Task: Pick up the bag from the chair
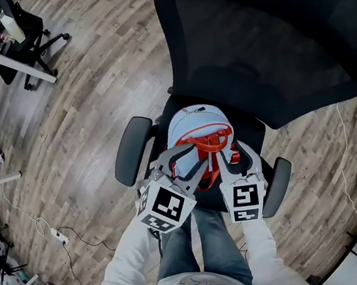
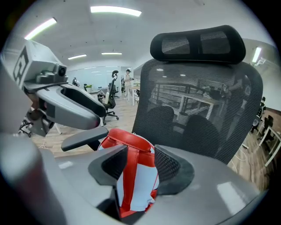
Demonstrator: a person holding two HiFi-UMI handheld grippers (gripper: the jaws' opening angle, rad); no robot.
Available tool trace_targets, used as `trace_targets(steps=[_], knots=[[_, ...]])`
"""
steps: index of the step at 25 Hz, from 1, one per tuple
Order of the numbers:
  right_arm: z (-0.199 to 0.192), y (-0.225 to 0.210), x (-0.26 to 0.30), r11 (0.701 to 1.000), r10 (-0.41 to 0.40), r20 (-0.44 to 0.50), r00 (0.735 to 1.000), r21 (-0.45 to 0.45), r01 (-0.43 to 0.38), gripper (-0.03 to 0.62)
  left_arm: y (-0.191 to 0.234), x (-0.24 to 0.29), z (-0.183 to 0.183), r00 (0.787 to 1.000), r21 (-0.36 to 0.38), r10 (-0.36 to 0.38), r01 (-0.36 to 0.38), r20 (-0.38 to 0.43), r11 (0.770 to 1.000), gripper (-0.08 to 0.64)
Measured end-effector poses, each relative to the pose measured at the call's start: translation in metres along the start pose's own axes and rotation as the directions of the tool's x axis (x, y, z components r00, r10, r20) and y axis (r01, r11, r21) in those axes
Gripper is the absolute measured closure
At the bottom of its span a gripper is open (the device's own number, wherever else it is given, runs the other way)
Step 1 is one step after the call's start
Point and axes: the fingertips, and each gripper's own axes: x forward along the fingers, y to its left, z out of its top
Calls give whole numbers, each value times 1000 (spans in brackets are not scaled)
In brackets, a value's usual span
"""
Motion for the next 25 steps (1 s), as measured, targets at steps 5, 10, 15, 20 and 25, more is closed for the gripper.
trace_targets(steps=[5,10,15,20,25], knots=[[0,-1,2,999,38,3,999,-11,-38,393,-6,22,0,978,85,-186,194,-93,977,366],[2,-2,2,998,69,5,998,-11,-69,393,-14,40,3,916,143,-342,375,-209,916,354],[2,-6,6,996,84,8,996,-19,-83,393,-18,46,-14,800,179,-431,538,-418,824,356],[1,-6,5,995,98,8,995,-30,-98,393,-17,47,-23,719,127,-487,615,-496,778,407],[-4,-6,7,994,106,4,994,-38,-106,393,-23,50,-28,671,130,-522,670,-527,731,461]])
